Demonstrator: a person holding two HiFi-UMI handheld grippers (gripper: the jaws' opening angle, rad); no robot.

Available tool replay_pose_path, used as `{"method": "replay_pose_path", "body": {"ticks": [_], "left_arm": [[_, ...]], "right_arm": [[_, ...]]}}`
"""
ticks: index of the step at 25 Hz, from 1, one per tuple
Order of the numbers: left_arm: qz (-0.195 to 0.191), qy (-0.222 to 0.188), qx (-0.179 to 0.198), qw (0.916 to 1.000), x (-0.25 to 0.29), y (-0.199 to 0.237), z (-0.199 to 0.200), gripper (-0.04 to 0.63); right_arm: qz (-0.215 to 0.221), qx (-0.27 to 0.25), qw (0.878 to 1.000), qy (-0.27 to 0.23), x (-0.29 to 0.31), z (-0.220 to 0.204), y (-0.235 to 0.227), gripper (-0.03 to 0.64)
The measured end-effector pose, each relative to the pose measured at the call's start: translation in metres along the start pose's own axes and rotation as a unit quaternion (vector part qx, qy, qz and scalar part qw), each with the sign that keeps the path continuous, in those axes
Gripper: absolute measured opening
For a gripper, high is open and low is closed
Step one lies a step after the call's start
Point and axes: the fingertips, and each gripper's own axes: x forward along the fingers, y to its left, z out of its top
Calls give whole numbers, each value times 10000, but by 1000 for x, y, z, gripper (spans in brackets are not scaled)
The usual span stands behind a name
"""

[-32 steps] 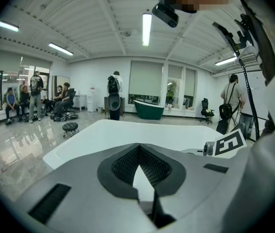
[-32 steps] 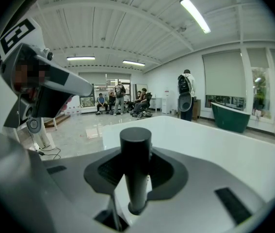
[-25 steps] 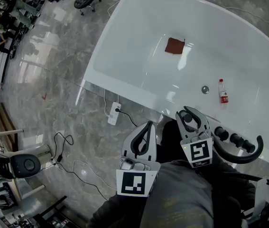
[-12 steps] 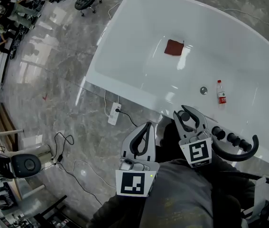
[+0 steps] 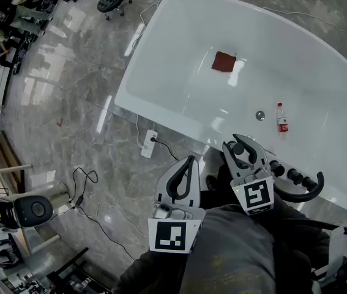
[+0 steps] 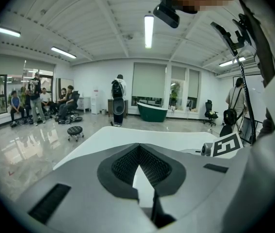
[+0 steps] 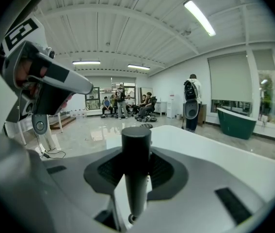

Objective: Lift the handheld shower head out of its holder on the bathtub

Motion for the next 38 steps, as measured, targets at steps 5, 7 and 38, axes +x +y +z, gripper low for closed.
{"method": "replay_pose_path", "body": {"ticks": [5, 7, 38], "left_arm": [[-16, -13, -2, 10000, -8, -2, 17, 2], [-3, -31, -26, 10000, -12, -2, 22, 2], [-68, -812, 83, 9966, -79, -31, 54, 2]], "right_arm": [[23, -53, 10000, -21, -10, 15, 1, 120], [27, -22, 10000, -71, -12, 25, 2, 120], [16, -490, 9956, -798, -83, 99, 30, 120]]}}
